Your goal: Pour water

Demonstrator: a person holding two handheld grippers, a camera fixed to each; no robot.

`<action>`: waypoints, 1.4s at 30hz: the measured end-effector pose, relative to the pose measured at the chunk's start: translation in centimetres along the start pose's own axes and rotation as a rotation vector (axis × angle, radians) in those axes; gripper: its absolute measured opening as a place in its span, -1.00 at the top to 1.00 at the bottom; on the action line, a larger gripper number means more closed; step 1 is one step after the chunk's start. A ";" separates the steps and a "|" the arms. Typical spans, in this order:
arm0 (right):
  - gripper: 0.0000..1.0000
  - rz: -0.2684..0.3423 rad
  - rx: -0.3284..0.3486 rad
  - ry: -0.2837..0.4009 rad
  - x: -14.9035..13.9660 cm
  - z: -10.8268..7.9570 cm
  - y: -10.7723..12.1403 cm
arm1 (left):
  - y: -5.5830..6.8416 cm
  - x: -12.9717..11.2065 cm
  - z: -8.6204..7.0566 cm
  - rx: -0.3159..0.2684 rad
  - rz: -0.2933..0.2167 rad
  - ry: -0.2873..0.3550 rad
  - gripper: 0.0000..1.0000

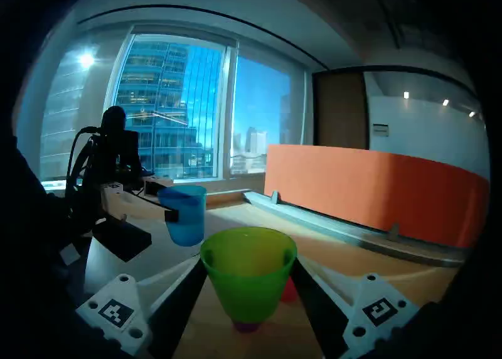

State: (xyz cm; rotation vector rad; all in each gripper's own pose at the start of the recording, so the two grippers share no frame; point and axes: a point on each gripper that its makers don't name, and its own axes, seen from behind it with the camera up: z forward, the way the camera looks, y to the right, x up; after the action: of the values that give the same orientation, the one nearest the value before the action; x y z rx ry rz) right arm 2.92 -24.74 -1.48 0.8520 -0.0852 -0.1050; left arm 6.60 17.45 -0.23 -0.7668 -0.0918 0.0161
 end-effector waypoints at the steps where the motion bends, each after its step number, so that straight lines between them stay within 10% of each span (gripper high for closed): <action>1: -0.82 0.002 0.002 0.003 0.1 0.0 0.0 | 0.0 0.2 0.0 0.001 0.004 0.004 -0.71; 29: -0.80 0.044 0.029 0.042 1.6 0.5 0.1 | -0.9 3.4 0.0 0.034 0.087 0.052 -0.71; 42: -0.80 0.059 0.082 0.035 1.6 0.9 -1.4 | -1.4 5.5 0.0 0.072 0.201 0.066 -0.71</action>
State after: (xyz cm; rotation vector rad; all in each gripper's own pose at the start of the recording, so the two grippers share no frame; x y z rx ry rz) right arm 4.28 -26.55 -1.86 0.9326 -0.0818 -0.0310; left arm 12.10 16.72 1.18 -0.7017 0.0483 0.1844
